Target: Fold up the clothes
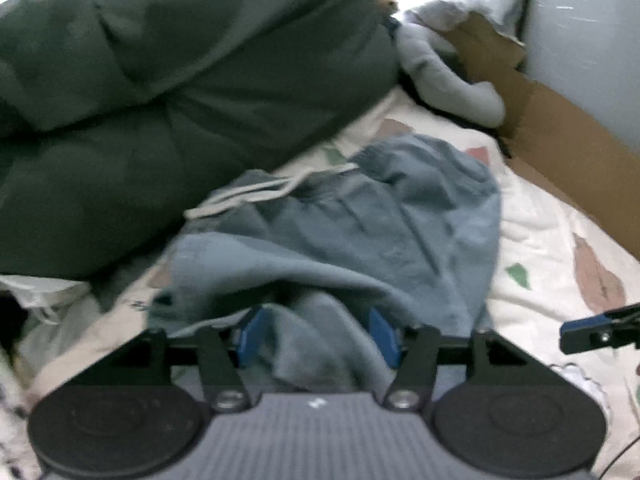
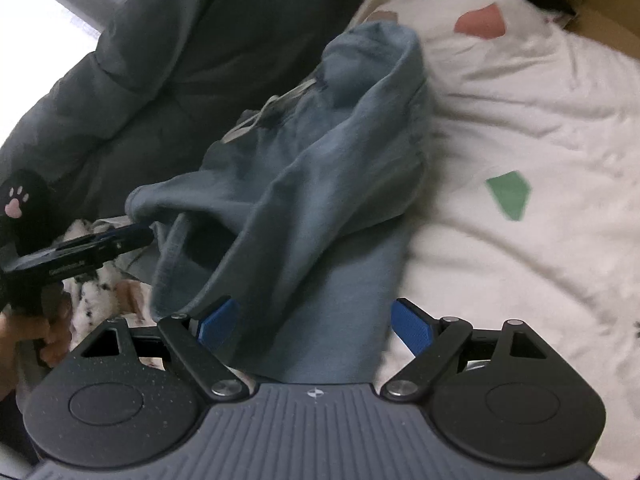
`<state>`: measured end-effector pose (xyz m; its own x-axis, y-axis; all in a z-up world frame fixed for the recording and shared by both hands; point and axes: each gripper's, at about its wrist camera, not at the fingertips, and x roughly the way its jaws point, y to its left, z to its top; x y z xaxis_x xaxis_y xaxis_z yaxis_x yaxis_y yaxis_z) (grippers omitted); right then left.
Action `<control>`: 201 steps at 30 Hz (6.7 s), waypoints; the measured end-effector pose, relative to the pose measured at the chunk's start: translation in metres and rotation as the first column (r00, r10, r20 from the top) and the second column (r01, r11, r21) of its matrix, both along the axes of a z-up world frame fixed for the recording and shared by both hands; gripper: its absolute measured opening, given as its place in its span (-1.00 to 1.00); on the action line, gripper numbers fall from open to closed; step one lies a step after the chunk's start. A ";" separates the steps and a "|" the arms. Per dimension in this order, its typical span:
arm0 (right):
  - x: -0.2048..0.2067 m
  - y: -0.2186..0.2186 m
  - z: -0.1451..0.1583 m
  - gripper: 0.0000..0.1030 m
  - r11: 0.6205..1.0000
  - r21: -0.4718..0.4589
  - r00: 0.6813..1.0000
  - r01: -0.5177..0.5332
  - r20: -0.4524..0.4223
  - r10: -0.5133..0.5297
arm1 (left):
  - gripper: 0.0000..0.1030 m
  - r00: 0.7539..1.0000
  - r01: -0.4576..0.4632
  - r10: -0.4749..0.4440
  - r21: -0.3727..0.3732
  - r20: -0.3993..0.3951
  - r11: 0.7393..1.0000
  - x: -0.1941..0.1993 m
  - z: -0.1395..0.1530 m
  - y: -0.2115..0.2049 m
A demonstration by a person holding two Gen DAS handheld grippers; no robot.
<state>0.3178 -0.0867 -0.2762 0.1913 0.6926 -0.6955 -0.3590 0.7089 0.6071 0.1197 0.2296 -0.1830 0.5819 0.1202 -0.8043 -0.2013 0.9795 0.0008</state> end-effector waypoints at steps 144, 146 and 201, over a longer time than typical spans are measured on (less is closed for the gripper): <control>-0.102 -0.146 -0.010 0.09 0.935 0.183 0.949 0.304 0.027 -0.313 | -0.85 0.895 0.390 -0.444 -0.548 0.038 0.740 0.073 -0.052 -0.246; -0.102 -0.143 -0.011 0.08 0.931 0.192 0.948 0.309 0.021 -0.319 | -0.85 0.896 0.384 -0.442 -0.566 0.038 0.729 0.071 -0.052 -0.249; -0.098 -0.378 0.000 -0.90 0.613 -0.132 0.620 0.779 0.304 -0.723 | 0.16 0.982 -0.082 0.044 -0.205 -0.183 0.975 0.022 -0.088 -0.050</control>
